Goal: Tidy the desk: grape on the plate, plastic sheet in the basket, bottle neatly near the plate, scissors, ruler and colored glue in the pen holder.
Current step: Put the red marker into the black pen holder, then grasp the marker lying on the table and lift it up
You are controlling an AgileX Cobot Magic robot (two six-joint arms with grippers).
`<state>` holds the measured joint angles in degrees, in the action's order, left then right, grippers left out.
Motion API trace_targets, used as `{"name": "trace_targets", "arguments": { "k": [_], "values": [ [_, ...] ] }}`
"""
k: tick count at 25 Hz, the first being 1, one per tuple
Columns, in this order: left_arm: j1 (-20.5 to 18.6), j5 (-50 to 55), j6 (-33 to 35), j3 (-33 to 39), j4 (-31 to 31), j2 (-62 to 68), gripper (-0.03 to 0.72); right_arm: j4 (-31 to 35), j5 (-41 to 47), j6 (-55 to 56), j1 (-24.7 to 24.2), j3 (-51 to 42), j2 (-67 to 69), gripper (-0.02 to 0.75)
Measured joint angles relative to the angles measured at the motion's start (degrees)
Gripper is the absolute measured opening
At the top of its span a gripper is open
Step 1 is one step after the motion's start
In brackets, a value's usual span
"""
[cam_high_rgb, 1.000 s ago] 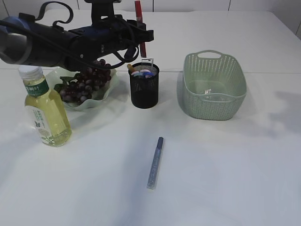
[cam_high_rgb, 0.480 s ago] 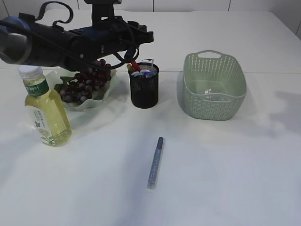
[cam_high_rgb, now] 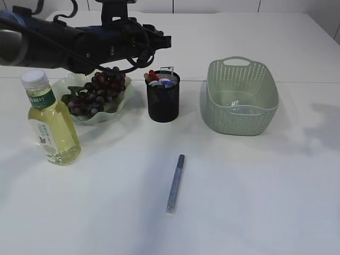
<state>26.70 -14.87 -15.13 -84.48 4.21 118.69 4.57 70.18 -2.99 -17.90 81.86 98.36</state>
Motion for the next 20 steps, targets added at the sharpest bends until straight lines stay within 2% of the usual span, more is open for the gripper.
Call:
{"name": "trace_targets", "arguments": {
  "k": [6, 13, 17, 20],
  "values": [
    [1.0, 17.3, 0.0, 0.0, 0.3, -6.7, 0.204, 0.0, 0.0, 0.0, 0.0, 0.0, 0.0, 0.382],
    [6.5, 37.9, 0.0, -0.7, 0.2, -12.5, 0.205, -0.1, 0.0, 0.0, 0.0, 0.0, 0.0, 0.382],
    [8.9, 51.5, 0.0, -2.9, -3.6, -12.9, 0.205, -0.1, 0.0, 0.0, 0.0, 0.0, 0.0, 0.382],
    [9.5, 60.5, 2.9, -3.3, -9.3, -12.9, 0.205, -0.1, 0.0, 0.0, 0.0, 0.0, 0.0, 0.382]
  ]
}}
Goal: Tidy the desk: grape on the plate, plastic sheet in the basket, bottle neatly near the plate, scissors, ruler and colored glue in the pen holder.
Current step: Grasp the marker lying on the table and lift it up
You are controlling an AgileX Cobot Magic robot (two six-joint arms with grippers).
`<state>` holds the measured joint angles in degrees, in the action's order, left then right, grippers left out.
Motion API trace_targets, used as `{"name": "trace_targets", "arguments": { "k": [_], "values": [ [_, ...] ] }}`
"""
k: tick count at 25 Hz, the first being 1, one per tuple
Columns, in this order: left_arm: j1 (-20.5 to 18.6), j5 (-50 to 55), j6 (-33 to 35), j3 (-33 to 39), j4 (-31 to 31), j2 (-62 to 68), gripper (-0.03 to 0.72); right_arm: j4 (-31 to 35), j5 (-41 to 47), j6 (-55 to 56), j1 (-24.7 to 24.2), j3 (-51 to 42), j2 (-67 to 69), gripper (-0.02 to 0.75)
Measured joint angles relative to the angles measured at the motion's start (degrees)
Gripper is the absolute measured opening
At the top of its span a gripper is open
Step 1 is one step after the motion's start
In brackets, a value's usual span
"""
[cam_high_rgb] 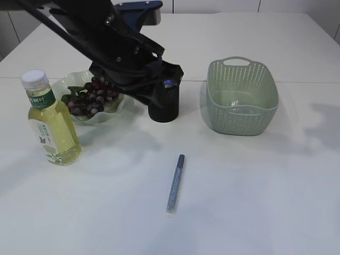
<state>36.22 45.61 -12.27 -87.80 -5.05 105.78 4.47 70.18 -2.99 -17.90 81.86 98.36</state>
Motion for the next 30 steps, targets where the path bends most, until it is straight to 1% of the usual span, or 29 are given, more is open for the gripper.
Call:
{"name": "trace_targets", "arguments": {
  "k": [3, 6, 10, 12, 16, 19, 21, 24, 28, 30],
  "values": [
    [0.0, 8.4, 3.2, 0.0, -5.7, 0.0, 0.205, 0.0, 0.0, 0.0, 0.0, 0.0, 0.0, 0.382],
    [0.0, 13.6, 5.4, 0.0, -8.9, 0.0, 0.205, 0.0, 0.0, 0.0, 0.0, 0.0, 0.0, 0.382],
    [0.7, 18.0, 6.3, -0.3, -10.0, 0.8, 0.205, 0.3, 0.0, 0.1, 0.0, 0.0, 0.0, 0.379],
    [1.4, 19.6, 6.2, -0.4, -10.2, 3.1, 0.206, 0.7, 0.0, 1.2, 0.0, 0.0, 0.0, 0.379],
    [2.7, 18.2, 5.6, -0.4, -10.3, 8.5, 0.213, 0.9, 0.0, 3.0, 0.0, 0.0, 0.0, 0.379],
    [2.8, 16.1, 4.3, -1.2, -10.3, 11.8, 0.235, 1.0, 0.0, 3.3, 0.0, 0.0, 0.0, 0.379],
    [2.8, 16.1, 3.7, -3.5, -9.8, 14.1, 0.253, 1.4, 0.0, 3.3, 0.0, 0.0, 0.0, 0.379],
    [2.8, 17.0, 3.1, -9.1, -9.2, 17.8, 0.262, 1.7, 0.0, 3.4, 0.0, 0.0, 0.0, 0.379],
    [2.8, 21.9, 0.8, -17.8, -6.2, 22.8, 0.266, 1.7, 0.0, 3.4, 0.0, 0.0, 0.0, 0.379],
    [2.8, 23.1, 0.1, -20.8, -5.3, 24.9, 0.267, 1.7, 0.0, 3.4, 0.0, 0.0, 0.0, 0.379]
  ]
}}
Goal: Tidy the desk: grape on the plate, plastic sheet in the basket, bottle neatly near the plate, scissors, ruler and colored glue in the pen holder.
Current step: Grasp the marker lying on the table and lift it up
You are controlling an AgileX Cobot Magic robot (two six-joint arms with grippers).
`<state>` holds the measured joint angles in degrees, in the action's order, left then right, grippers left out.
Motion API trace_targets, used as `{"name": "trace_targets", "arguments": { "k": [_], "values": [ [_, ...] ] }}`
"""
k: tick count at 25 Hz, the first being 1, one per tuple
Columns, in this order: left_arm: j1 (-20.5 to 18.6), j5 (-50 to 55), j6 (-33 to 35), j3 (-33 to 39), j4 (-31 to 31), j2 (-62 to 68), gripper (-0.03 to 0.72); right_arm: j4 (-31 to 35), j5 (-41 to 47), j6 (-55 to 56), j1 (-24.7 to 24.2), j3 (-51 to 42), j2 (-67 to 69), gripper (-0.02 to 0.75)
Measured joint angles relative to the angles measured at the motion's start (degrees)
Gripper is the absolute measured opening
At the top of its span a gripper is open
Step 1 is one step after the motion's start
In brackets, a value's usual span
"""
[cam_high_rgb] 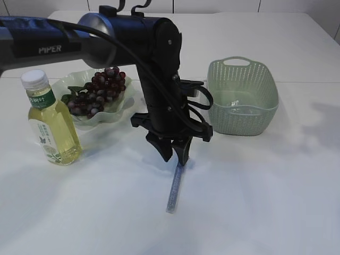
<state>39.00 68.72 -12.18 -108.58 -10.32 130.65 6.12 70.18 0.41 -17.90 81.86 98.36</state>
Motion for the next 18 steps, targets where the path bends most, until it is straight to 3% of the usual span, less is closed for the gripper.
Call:
{"name": "trace_targets", "arguments": {
  "k": [18],
  "values": [
    [0.0, 0.8, -3.9, -2.1, 0.8, 5.5, 0.267, 0.1, 0.0, -0.4, 0.0, 0.0, 0.0, 0.379]
  ]
}}
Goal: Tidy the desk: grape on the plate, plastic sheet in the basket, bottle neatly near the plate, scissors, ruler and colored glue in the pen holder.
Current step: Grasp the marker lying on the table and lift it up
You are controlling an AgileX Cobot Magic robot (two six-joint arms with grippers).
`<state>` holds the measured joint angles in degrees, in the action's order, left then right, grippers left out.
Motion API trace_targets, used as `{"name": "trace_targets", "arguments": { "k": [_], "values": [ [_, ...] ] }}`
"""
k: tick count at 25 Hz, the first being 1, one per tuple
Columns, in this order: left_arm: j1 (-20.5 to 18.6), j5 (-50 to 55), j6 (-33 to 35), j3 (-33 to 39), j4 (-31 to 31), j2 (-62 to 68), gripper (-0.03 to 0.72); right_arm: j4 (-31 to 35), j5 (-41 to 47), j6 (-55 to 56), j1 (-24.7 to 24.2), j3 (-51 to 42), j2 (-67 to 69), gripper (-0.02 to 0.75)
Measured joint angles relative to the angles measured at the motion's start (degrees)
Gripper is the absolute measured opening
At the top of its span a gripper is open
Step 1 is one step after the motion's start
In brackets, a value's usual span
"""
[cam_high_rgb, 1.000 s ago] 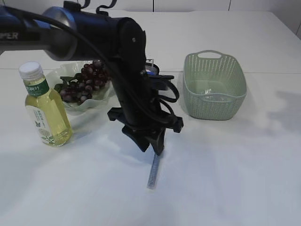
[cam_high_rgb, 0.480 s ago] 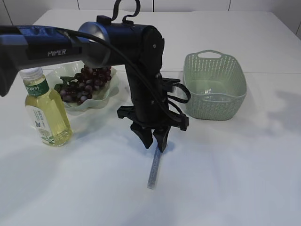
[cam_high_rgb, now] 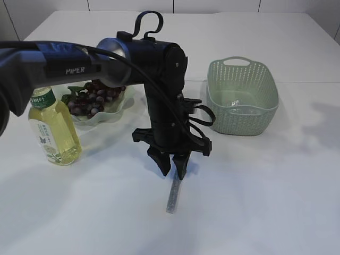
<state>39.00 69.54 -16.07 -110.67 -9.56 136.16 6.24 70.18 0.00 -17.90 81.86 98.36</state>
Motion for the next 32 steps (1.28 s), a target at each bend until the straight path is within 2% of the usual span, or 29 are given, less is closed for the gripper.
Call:
{"name": "trace_targets", "arguments": {
  "k": [28, 32],
  "values": [
    [0.4, -0.2, -0.1, -0.2, -1.4, 3.2, 0.267, 0.0, 0.0, -0.3, 0.0, 0.0, 0.0, 0.379],
    [0.4, -0.1, -0.1, -0.4, -0.9, 3.3, 0.218, 0.0, 0.0, -0.6, 0.0, 0.0, 0.0, 0.379]
  ]
}}
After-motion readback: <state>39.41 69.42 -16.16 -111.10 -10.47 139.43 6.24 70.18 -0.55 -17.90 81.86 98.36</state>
